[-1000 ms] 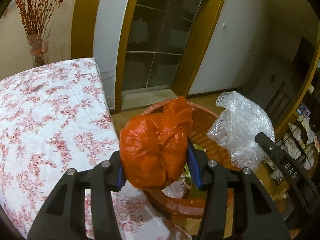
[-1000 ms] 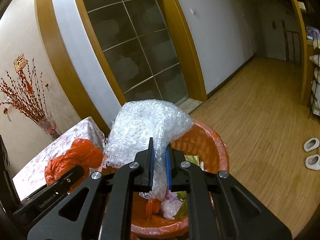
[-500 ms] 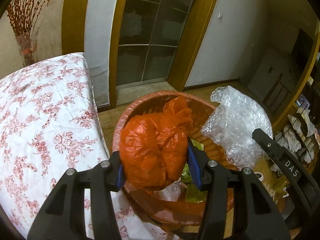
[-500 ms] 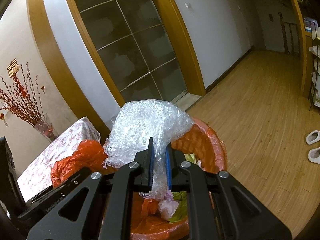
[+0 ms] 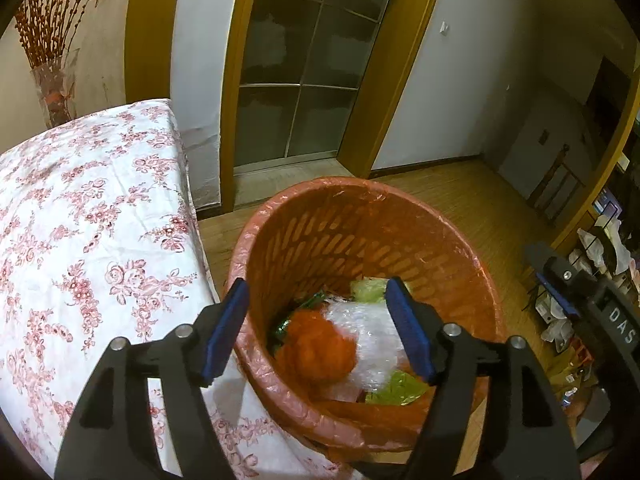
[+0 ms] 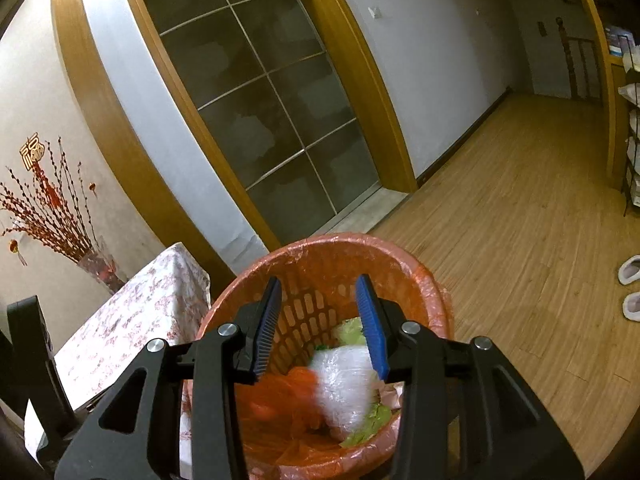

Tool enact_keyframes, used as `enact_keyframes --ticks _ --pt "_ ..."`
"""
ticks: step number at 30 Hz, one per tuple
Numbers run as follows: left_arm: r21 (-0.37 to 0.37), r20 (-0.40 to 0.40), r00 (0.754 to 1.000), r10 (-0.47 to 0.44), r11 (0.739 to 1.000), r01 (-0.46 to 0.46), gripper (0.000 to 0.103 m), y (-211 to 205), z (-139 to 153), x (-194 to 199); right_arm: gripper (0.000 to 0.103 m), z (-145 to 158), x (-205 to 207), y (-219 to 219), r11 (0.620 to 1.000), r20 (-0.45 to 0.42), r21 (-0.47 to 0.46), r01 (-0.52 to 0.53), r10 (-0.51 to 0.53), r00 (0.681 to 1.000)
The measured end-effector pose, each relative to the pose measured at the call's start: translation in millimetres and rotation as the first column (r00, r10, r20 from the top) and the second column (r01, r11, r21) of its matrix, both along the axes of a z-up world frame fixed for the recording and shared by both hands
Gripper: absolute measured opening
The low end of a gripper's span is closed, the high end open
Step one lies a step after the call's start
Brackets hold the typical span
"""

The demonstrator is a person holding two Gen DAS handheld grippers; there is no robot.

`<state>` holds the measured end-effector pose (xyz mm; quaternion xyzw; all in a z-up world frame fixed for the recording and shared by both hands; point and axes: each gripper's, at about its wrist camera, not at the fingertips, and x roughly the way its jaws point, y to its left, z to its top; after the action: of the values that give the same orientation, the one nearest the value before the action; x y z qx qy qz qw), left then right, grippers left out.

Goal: Collect trash

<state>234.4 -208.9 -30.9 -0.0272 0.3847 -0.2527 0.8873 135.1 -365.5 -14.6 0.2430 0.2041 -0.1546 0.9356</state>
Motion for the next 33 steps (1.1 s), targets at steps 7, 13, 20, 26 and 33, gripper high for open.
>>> enact_keyframes --ticks 7,13,20,26,33 --pt "-0.003 0.041 0.999 0.032 0.999 -0.032 0.073 14 19 -18 0.051 19 -13 8 1.000 0.039 -0.031 0.004 -0.003 0.999" --pt "-0.026 0.077 0.992 0.099 0.995 -0.097 0.076 47 40 -38 0.075 38 -29 28 0.998 0.075 -0.069 -0.010 0.015 0.997" --pt "-0.056 0.129 0.978 0.164 0.986 -0.158 0.082 88 64 -74 0.101 61 -55 62 0.987 0.121 -0.160 0.003 0.017 0.993" --pt "-0.071 0.182 0.961 0.210 0.977 -0.201 0.093 117 79 -109 0.101 67 -78 92 0.964 0.138 -0.261 0.045 -0.009 0.990" --pt "-0.061 0.234 0.929 0.287 0.958 -0.280 0.099 152 87 -149 0.101 67 -104 124 0.921 0.133 -0.384 0.064 -0.014 0.991"
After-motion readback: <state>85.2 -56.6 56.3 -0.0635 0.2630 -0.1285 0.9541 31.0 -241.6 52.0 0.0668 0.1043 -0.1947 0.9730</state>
